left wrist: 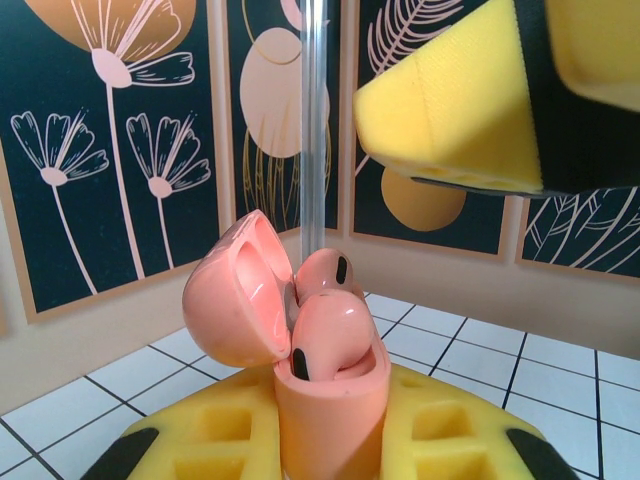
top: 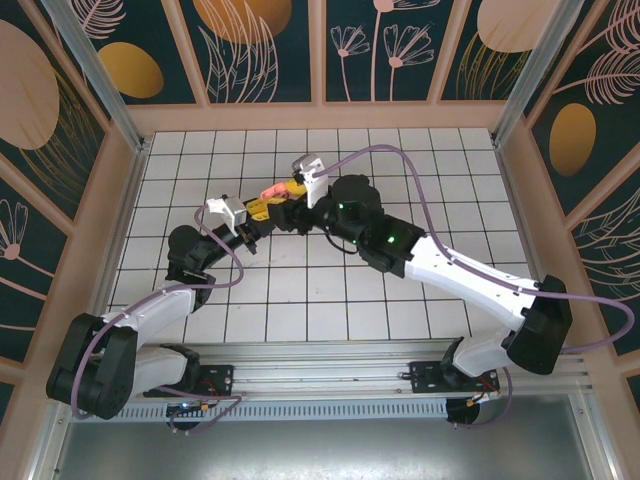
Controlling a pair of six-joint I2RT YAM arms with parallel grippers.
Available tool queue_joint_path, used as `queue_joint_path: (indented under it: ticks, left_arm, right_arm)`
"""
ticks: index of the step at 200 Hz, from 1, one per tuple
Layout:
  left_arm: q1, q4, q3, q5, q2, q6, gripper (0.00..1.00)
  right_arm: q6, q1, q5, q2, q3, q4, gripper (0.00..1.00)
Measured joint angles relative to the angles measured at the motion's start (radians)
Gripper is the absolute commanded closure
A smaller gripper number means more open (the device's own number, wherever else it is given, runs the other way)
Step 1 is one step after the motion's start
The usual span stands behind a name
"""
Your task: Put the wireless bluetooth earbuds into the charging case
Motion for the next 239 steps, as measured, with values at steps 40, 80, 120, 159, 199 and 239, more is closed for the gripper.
queue_joint_path:
  ticks: [40,80,120,159,199,239]
  left_arm:
    - [0.000,0.000,0.000,0.000,0.000,0.000,0.87]
    - [0.000,0.000,0.000,0.014,0.000,0.000,0.87]
    - [0.000,-0.001,0.009,0.069,0.000,-0.003,0.87]
    - [0.000,-0.001,0.012,0.109,-0.006,-0.013,0.87]
    - [0.000,-0.006,0.018,0.126,-0.026,-0.015,0.87]
    - [0.000,-0.014,0.023,0.129,-0.038,-0.013,0.86]
  right_arm:
    - [0.056,-0.062,-0.040,-0.034,-0.013,0.000,0.39]
    - [0.111,-0.112,-0.116,-0.035,-0.020,-0.009,0.36]
    - [0.181,-0.194,-0.336,-0.001,-0.011,-0.007,0.35]
    - [0.216,-0.214,-0.515,0.092,0.045,-0.014,0.35]
    - [0.237,-0.222,-0.644,0.144,0.088,-0.010,0.38]
    - [0.261,-0.240,-0.718,0.144,0.085,0.018,0.42]
